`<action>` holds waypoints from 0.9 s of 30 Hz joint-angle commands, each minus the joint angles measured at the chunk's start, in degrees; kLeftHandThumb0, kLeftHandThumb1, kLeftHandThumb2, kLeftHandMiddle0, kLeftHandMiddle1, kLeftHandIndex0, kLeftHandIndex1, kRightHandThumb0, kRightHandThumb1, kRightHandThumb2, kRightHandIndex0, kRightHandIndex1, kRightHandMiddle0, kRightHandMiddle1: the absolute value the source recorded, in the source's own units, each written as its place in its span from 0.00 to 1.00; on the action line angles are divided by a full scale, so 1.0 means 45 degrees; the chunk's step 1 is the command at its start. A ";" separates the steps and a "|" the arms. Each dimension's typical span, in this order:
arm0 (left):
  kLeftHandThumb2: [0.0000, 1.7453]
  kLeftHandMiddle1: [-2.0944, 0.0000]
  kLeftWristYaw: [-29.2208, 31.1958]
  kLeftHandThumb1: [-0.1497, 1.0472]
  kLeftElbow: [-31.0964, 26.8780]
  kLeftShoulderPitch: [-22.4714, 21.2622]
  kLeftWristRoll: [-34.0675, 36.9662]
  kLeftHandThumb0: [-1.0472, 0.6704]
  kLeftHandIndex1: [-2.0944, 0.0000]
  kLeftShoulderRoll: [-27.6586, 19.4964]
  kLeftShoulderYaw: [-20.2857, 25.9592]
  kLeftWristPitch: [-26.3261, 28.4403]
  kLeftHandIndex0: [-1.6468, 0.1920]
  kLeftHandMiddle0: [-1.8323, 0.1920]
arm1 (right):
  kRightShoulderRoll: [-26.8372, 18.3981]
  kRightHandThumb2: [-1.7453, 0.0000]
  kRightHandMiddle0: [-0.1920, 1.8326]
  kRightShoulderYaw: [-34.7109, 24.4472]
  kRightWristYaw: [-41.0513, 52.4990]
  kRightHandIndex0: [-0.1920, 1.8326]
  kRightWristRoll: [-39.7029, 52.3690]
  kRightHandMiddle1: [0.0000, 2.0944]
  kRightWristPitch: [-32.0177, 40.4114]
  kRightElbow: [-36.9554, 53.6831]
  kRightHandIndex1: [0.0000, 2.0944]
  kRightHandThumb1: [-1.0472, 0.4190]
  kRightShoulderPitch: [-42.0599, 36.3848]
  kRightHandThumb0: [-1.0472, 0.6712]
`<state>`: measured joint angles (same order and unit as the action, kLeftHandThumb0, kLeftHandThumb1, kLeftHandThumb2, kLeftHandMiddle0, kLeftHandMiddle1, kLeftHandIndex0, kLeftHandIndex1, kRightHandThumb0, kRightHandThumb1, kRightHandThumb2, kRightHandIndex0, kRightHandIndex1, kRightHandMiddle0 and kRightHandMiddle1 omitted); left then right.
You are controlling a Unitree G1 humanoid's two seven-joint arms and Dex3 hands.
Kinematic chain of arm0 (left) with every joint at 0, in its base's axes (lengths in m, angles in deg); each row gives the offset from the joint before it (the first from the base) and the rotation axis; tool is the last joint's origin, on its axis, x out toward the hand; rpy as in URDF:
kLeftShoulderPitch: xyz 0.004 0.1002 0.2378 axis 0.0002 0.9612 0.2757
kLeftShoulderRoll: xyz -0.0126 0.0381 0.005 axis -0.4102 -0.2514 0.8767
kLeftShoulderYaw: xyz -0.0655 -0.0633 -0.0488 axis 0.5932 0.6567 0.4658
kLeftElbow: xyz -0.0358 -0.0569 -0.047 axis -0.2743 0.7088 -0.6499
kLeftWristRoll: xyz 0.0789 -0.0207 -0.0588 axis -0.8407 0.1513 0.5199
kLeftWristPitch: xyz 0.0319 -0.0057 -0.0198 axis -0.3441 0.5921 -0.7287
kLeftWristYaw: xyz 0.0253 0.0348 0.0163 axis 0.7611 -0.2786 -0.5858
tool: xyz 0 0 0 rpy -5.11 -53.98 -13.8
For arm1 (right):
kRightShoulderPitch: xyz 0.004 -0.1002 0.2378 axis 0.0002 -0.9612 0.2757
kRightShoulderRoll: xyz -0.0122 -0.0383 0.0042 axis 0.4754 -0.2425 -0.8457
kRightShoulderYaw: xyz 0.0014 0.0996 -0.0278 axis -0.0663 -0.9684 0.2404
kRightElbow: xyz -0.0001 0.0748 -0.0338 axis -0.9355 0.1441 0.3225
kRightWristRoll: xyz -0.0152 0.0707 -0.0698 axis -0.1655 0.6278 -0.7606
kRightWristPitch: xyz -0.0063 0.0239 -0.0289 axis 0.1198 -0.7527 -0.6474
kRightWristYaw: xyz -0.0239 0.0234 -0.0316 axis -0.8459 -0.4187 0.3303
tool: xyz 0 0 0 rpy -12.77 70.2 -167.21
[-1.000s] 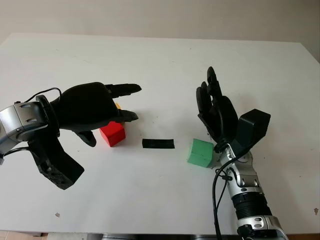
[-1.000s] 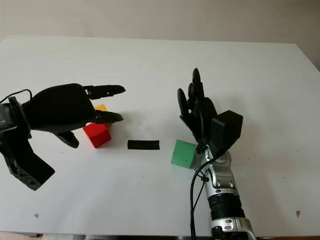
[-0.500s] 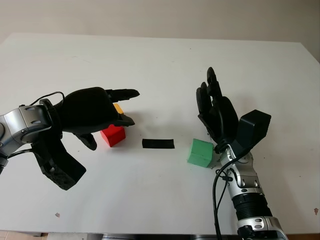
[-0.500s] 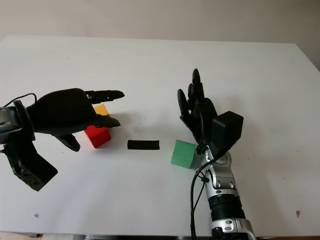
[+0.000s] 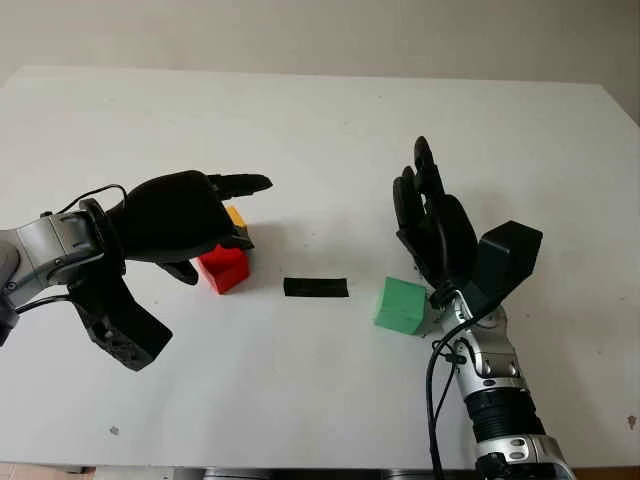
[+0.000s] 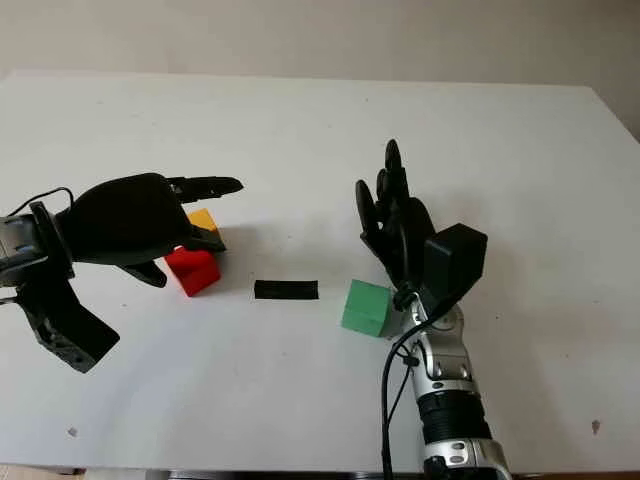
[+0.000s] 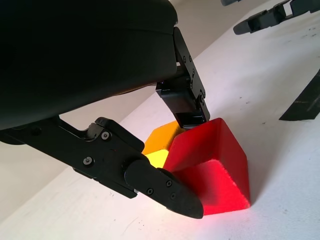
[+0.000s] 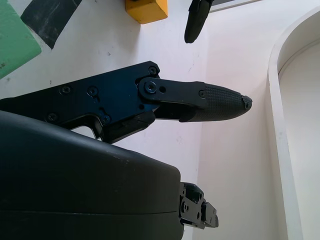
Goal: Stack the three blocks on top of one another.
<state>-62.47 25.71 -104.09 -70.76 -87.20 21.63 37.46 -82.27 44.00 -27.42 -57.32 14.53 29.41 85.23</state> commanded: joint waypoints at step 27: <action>0.03 0.97 0.4546 0.85 -0.3304 0.0247 0.4119 0.40 0.43 -0.0129 0.1287 0.0938 0.57 0.77 | 0.0114 0.72 0.00 0.0095 -0.0221 0.00 0.0062 0.00 0.0228 0.0206 0.00 0.00 0.0043 0.16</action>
<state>-42.16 12.12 -102.22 -52.17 -87.11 26.53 41.91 -81.74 44.53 -28.49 -57.32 15.09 29.41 85.24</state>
